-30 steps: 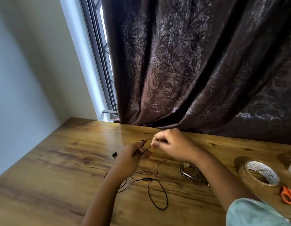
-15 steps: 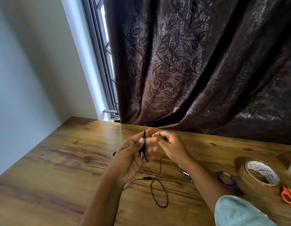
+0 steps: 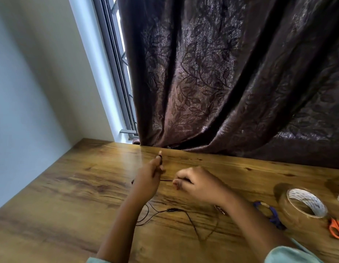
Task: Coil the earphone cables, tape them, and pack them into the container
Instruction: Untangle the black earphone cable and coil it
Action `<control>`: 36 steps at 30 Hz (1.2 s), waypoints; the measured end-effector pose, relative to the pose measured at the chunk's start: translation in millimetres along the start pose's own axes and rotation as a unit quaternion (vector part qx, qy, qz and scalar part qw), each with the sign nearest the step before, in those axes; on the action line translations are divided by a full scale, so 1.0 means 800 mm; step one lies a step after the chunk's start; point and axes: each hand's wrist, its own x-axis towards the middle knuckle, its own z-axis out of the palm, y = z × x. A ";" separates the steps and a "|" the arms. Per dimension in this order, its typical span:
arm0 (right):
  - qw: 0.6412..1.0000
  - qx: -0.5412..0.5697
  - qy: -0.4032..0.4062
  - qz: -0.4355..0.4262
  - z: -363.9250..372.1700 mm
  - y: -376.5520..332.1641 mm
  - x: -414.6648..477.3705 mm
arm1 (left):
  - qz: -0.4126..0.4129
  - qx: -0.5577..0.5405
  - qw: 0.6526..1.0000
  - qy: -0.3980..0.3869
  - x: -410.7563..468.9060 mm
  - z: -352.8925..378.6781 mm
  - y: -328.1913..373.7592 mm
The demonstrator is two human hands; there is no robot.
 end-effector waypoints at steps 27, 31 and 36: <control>0.990 0.140 0.029 -0.003 0.034 -0.004 0.009 | 0.049 -0.330 0.940 0.070 -0.005 -0.016 0.049; 0.999 0.035 0.000 -0.032 -0.005 -0.015 0.000 | 0.068 -0.040 0.996 0.041 -0.009 -0.023 0.024; 0.994 -0.003 0.083 -0.075 -0.044 -0.009 0.009 | -0.011 -0.153 0.964 -0.215 -0.036 -0.019 0.025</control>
